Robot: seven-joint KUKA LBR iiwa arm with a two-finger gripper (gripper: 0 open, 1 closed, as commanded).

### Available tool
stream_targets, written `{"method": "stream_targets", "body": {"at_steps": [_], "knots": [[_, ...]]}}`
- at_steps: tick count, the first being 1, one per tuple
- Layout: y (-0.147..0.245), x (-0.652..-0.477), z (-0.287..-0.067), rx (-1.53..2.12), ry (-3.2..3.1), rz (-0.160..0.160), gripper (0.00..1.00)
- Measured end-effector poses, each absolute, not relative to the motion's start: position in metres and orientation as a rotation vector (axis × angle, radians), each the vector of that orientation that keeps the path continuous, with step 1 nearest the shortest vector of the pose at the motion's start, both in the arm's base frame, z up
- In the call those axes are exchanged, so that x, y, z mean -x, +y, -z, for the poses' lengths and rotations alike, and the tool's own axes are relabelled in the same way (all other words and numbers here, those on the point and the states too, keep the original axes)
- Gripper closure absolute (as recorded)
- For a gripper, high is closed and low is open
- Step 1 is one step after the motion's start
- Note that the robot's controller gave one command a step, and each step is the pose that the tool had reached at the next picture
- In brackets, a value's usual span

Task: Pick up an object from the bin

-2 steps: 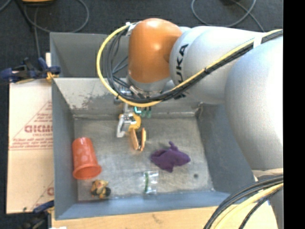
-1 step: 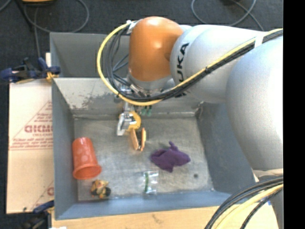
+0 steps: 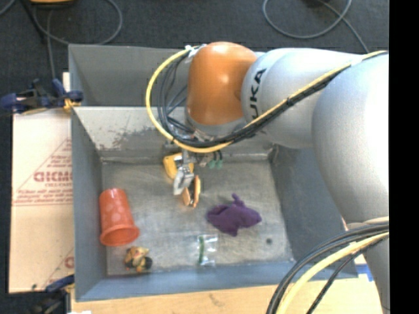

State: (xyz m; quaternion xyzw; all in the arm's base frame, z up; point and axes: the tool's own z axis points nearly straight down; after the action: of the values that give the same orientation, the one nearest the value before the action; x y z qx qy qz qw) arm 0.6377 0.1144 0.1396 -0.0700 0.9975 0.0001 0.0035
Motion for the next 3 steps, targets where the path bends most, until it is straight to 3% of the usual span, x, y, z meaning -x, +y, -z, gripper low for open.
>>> {"method": "stream_targets", "body": {"at_steps": [1, 2, 3], "knots": [[0.067, -0.617, -0.132, 0.420, 3.112, 0.001, 0.00], [0.064, -0.610, -0.134, 0.588, 3.084, 0.001, 0.00], [0.057, -0.612, -0.103, 0.816, 3.029, 0.002, 0.00]]}}
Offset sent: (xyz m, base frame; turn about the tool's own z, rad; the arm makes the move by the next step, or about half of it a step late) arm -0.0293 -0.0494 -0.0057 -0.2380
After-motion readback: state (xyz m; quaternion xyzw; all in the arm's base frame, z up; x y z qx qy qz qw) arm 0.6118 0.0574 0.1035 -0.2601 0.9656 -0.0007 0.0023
